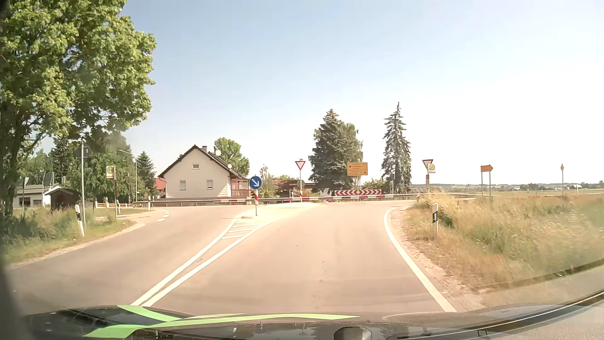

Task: Follow the waypoints while adhering to traffic rules and regulations

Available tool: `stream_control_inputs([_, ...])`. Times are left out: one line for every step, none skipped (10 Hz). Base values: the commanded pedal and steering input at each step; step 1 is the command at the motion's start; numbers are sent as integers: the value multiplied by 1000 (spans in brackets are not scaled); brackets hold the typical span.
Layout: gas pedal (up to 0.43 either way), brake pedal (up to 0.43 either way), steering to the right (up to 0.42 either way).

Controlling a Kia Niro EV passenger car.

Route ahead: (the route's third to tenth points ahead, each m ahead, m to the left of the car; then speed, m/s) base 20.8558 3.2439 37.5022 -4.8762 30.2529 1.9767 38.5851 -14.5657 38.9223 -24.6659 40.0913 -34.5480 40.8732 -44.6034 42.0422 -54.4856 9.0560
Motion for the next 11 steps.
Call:
stream_control_inputs([0,0,2])
stream_control_inputs([0,0,5])
stream_control_inputs([0,0,9])
stream_control_inputs([0,0,14])
stream_control_inputs([0,0,18])
stream_control_inputs([0,24,18])
stream_control_inputs([0,49,19])
stream_control_inputs([0,79,24])
stream_control_inputs([0,91,31])
stream_control_inputs([0,91,35])
stream_control_inputs([0,73,38])
